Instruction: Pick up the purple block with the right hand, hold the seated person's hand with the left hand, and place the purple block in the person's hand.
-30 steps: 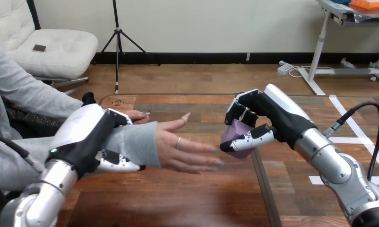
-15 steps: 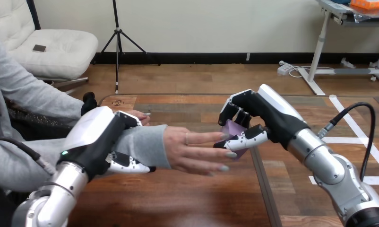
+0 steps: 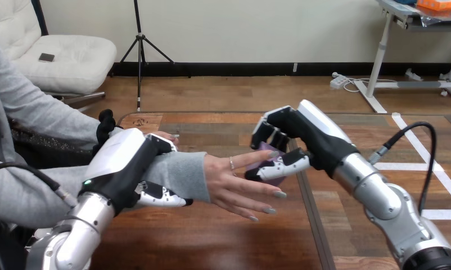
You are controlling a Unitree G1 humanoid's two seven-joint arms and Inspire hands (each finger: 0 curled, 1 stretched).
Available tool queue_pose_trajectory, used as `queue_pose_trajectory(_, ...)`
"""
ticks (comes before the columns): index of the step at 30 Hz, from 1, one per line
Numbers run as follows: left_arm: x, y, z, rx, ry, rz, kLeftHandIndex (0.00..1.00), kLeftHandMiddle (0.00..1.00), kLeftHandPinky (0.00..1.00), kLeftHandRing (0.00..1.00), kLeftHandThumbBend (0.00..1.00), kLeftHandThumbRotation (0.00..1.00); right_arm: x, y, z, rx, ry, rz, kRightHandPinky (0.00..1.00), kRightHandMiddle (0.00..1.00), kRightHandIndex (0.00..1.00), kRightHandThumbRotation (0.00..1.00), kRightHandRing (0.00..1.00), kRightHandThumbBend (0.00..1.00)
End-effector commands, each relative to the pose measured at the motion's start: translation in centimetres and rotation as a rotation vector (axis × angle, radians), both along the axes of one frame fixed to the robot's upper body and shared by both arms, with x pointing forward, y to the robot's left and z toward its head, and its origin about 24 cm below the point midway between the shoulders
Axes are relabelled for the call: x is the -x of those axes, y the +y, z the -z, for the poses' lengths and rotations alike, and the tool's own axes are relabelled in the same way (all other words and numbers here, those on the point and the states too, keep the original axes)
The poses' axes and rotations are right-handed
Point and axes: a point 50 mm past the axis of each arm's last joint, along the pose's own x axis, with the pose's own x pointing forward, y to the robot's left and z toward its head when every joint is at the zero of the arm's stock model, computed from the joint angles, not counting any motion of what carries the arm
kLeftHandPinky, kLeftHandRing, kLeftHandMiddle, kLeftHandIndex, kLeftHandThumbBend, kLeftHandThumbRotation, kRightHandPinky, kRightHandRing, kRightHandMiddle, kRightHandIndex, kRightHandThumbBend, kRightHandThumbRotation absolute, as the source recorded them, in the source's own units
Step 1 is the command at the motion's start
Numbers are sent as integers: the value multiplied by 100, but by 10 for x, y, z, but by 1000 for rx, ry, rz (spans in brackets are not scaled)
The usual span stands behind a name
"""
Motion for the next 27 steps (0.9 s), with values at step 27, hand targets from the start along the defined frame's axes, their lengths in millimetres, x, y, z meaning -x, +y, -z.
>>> queue_pose_trajectory(27, -13, -41, -16, 109, -108, 127, 36, 31, 16, 23, 63, 0, -5, 29, -53, -79, -199, -120, 31, 39, 43, 0, 33, 74)
